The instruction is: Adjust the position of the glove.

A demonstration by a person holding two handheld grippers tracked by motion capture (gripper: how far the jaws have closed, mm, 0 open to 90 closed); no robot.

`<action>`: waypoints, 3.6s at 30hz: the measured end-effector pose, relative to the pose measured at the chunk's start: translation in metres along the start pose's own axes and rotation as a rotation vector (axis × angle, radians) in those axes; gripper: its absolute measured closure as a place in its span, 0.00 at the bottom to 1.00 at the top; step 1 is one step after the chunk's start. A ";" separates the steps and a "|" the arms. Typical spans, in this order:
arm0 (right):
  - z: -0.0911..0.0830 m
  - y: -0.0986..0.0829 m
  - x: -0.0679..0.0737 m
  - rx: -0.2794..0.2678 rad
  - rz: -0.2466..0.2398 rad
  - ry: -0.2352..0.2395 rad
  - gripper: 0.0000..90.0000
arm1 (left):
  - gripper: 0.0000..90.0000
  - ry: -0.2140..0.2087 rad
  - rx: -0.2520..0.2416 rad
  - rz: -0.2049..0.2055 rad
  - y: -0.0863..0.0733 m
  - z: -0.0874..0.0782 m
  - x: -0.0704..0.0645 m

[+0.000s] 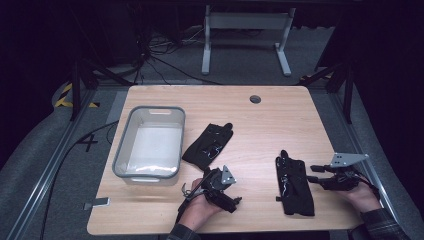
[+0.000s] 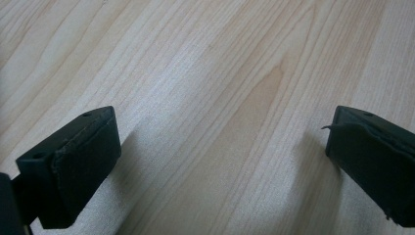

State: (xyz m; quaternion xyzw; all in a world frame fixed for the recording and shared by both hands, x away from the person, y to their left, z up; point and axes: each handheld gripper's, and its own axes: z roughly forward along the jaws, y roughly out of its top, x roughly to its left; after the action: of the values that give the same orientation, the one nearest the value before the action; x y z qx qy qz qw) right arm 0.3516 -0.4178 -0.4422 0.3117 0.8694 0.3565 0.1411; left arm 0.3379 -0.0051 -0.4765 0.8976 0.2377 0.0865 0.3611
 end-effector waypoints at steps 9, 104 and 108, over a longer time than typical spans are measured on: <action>0.000 -0.020 -0.016 0.026 0.088 -0.098 0.28 | 0.05 0.004 0.012 -0.013 0.001 -0.003 0.002; 0.007 -0.028 -0.015 -0.013 0.094 -0.097 0.07 | 0.95 -0.082 0.059 -0.075 0.095 0.037 0.009; 0.007 -0.028 -0.015 -0.013 0.094 -0.097 0.07 | 1.00 -0.053 0.052 -0.069 0.101 0.030 0.020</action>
State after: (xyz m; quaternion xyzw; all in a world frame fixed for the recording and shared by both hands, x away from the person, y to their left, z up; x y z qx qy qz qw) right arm 0.3545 -0.4388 -0.4666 0.3682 0.8436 0.3528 0.1683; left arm 0.4022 -0.0770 -0.4289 0.8998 0.2613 0.0441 0.3467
